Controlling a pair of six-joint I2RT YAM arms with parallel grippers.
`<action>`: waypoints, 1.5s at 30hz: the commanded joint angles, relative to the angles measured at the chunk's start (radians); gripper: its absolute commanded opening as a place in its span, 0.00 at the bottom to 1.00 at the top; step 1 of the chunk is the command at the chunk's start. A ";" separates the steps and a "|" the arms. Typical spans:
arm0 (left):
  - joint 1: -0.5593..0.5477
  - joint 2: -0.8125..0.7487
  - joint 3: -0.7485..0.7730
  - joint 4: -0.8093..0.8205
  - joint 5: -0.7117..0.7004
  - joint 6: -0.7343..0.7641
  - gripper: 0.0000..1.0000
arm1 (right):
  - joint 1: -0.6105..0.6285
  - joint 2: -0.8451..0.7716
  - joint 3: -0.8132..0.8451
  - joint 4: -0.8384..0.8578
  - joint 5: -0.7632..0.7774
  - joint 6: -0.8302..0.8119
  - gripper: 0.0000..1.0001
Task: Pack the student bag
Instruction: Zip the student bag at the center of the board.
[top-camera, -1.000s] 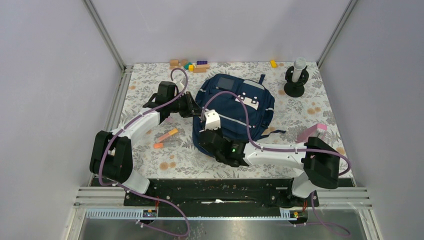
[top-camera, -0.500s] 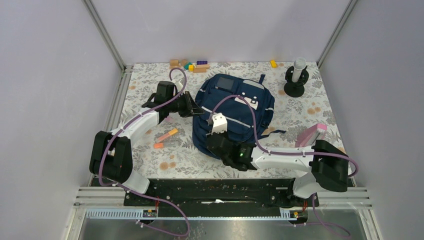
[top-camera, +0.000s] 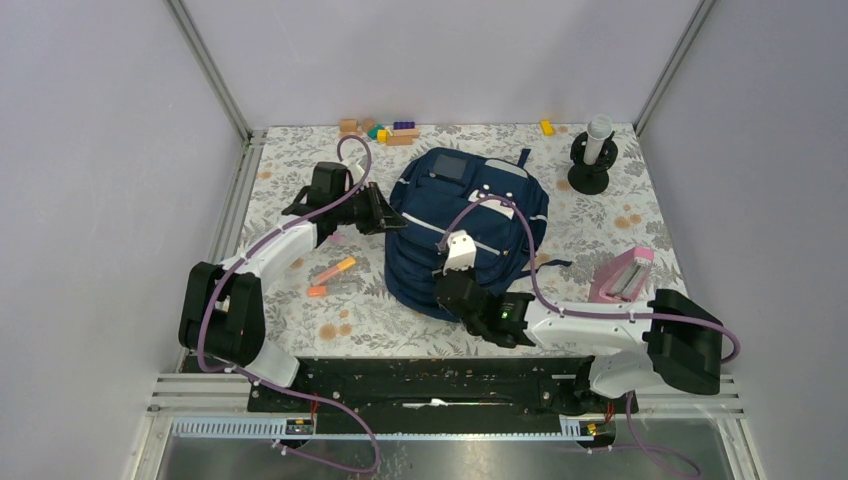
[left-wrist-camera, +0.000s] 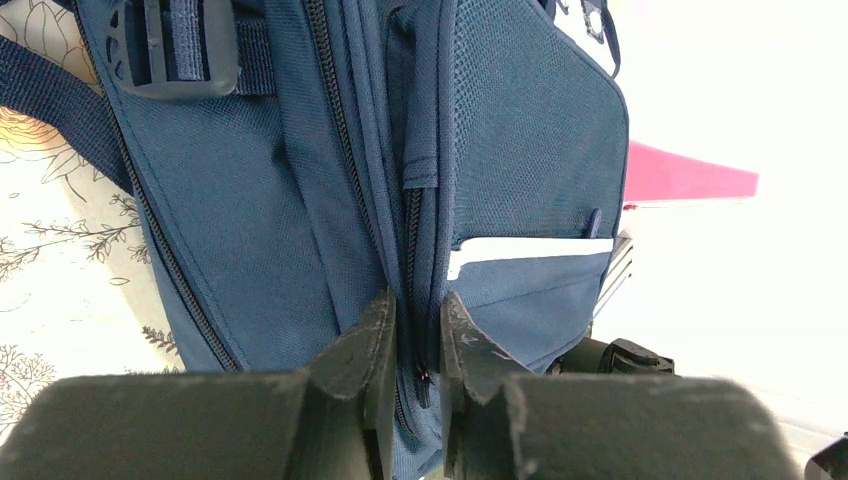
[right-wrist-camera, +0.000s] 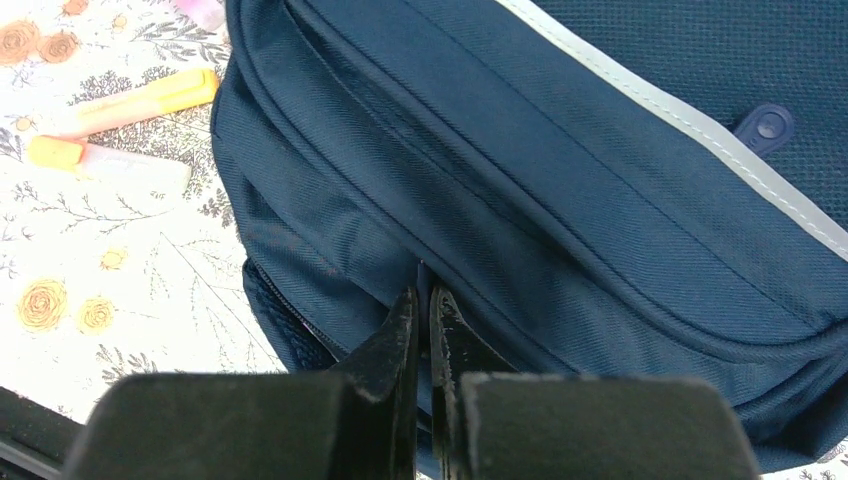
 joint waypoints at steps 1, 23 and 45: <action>0.047 -0.073 0.013 0.064 0.014 0.007 0.00 | -0.055 -0.060 -0.065 -0.055 0.046 0.026 0.00; 0.109 -0.090 0.007 0.070 0.024 0.001 0.00 | -0.100 -0.254 -0.242 -0.152 0.076 0.099 0.00; 0.136 -0.084 0.035 0.000 0.030 0.051 0.00 | -0.251 -0.406 -0.311 -0.129 0.010 -0.059 0.00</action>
